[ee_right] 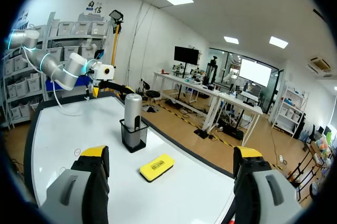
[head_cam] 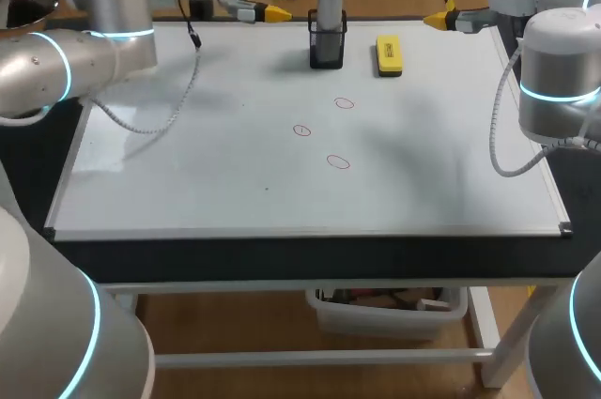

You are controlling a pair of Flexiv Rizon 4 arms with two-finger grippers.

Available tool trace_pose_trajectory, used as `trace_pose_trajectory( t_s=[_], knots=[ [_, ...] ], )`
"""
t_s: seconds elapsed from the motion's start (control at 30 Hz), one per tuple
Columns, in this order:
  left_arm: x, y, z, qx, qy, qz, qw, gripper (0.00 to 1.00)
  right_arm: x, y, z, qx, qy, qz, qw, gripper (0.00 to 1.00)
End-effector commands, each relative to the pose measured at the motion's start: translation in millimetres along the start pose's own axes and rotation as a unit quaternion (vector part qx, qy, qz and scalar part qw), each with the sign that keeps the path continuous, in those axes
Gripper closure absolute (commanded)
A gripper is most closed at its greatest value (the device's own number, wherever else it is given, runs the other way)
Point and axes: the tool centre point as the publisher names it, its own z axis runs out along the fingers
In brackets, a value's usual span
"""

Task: Pick up the inspection probe, press it on each red-marked spot on the whiteboard one by one, put down the probe, pick up the eraser, and wipe off all the red marks.

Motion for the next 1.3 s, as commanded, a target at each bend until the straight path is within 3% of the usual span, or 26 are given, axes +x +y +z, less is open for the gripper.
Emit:
trace_pose_trajectory(
  t_s=[0.03, 0.83, 1.3],
  knots=[
    [-10.8, 4.2, 17.1, 0.004, 0.030, 0.000, 1.000, 0.00, -0.4, 0.0, 0.2, 0.001, 0.000, 0.000, 1.000, 0.00],
    [1.9, 14.3, 96.1, 0.024, 0.037, -0.011, 0.999, 0.00, -0.4, 0.0, 0.2, 0.001, 0.000, 0.000, 1.000, 0.00],
    [2.8, 17.3, 119.7, 0.027, 0.028, -0.014, 0.999, 0.00, -0.4, 0.0, 0.2, 0.001, 0.000, 0.000, 1.000, 0.00]
  ],
)
